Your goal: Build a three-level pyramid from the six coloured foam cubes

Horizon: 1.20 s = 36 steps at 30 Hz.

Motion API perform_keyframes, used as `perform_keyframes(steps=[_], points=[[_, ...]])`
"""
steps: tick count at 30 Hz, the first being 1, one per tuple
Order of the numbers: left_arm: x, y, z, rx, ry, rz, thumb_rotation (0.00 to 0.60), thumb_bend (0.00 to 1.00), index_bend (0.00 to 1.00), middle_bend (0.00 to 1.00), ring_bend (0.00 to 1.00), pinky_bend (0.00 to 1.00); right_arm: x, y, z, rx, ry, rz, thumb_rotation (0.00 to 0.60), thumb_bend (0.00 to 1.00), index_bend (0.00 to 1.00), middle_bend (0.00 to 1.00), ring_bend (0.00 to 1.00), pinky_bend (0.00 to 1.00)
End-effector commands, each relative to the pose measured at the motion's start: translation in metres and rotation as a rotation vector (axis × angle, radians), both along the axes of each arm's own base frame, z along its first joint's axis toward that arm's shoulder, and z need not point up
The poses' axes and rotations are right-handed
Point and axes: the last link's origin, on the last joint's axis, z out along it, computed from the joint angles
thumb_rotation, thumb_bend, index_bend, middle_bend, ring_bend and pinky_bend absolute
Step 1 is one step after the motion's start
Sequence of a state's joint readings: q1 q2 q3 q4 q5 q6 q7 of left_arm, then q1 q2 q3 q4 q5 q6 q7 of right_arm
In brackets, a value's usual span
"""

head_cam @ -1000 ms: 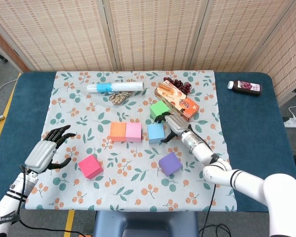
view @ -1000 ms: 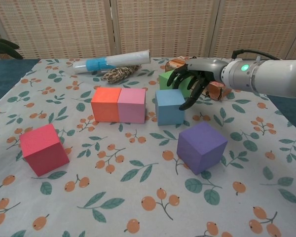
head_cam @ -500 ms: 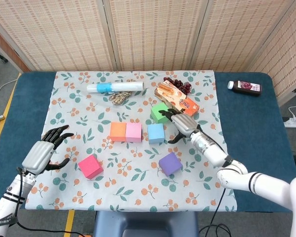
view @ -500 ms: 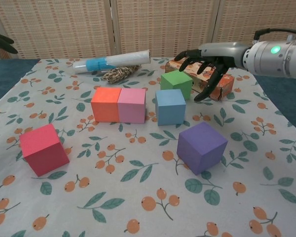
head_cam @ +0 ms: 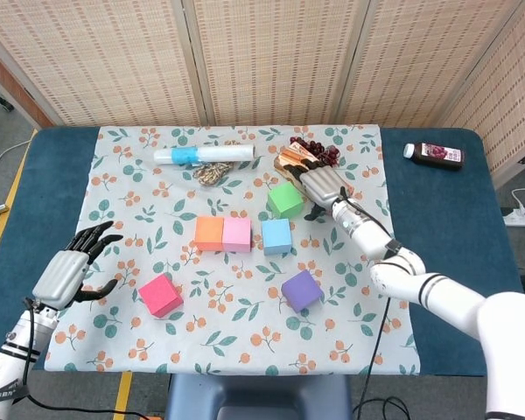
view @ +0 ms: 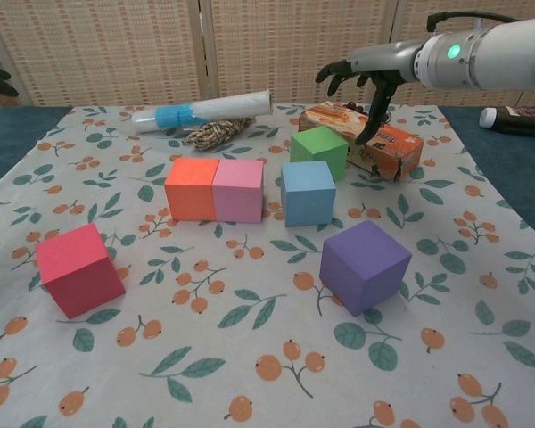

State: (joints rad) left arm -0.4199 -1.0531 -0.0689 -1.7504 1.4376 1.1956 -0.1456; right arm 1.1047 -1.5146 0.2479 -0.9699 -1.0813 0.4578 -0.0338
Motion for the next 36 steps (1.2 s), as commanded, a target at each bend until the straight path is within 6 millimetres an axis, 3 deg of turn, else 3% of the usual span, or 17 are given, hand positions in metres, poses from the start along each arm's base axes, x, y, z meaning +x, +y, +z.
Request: perform_keyframes(steps=[1, 8, 12, 14, 18, 21, 25, 30, 36], points=[[-0.003, -0.002, 0.001, 0.000, -0.002, 0.016, 0.600, 0.32, 0.16, 0.00, 0.00, 0.09, 0.012, -0.015, -0.028, 0.032, 0.113, 0.015, 0.600, 0.00, 0.00, 0.12, 0.00, 0.11], [-0.011, -0.004, 0.002, 0.006, -0.016, 0.051, 0.600, 0.32, 0.16, 0.00, 0.00, 0.09, 0.013, -0.025, -0.051, 0.040, 0.157, -0.019, 0.600, 0.00, 0.00, 0.12, 0.00, 0.10], [-0.014, -0.005, 0.003, 0.006, -0.023, 0.063, 0.600, 0.32, 0.16, 0.00, 0.00, 0.09, 0.012, -0.026, -0.062, 0.040, 0.169, -0.033, 0.600, 0.00, 0.05, 0.12, 0.00, 0.10], [-0.016, -0.005, 0.003, 0.005, -0.029, 0.067, 0.600, 0.32, 0.16, 0.00, 0.00, 0.09, 0.010, -0.026, -0.065, 0.030, 0.174, -0.029, 0.600, 0.01, 0.13, 0.14, 0.00, 0.10], [-0.017, -0.006, 0.003, 0.003, -0.037, 0.067, 0.600, 0.32, 0.16, 0.00, 0.00, 0.09, 0.007, -0.027, -0.066, -0.002, 0.149, -0.024, 0.600, 0.07, 0.42, 0.26, 0.05, 0.10], [-0.017, -0.006, 0.004, 0.004, -0.043, 0.063, 0.600, 0.32, 0.16, 0.00, 0.00, 0.09, 0.007, -0.029, -0.061, -0.029, 0.122, -0.009, 0.600, 0.07, 0.49, 0.30, 0.08, 0.10], [-0.016, -0.007, 0.004, 0.005, -0.047, 0.051, 0.600, 0.32, 0.16, 0.00, 0.00, 0.09, 0.008, -0.029, -0.046, -0.063, 0.053, 0.024, 0.600, 0.08, 0.49, 0.30, 0.08, 0.10], [-0.012, -0.007, 0.005, 0.003, -0.044, 0.027, 0.600, 0.32, 0.16, 0.00, 0.00, 0.09, -0.003, -0.021, -0.011, -0.100, -0.019, 0.085, 0.600, 0.08, 0.47, 0.30, 0.09, 0.10], [-0.007, -0.009, 0.005, -0.004, -0.041, -0.005, 0.600, 0.32, 0.16, 0.00, 0.00, 0.09, -0.043, 0.021, 0.048, -0.097, -0.016, 0.070, 0.600, 0.08, 0.43, 0.30, 0.09, 0.10]])
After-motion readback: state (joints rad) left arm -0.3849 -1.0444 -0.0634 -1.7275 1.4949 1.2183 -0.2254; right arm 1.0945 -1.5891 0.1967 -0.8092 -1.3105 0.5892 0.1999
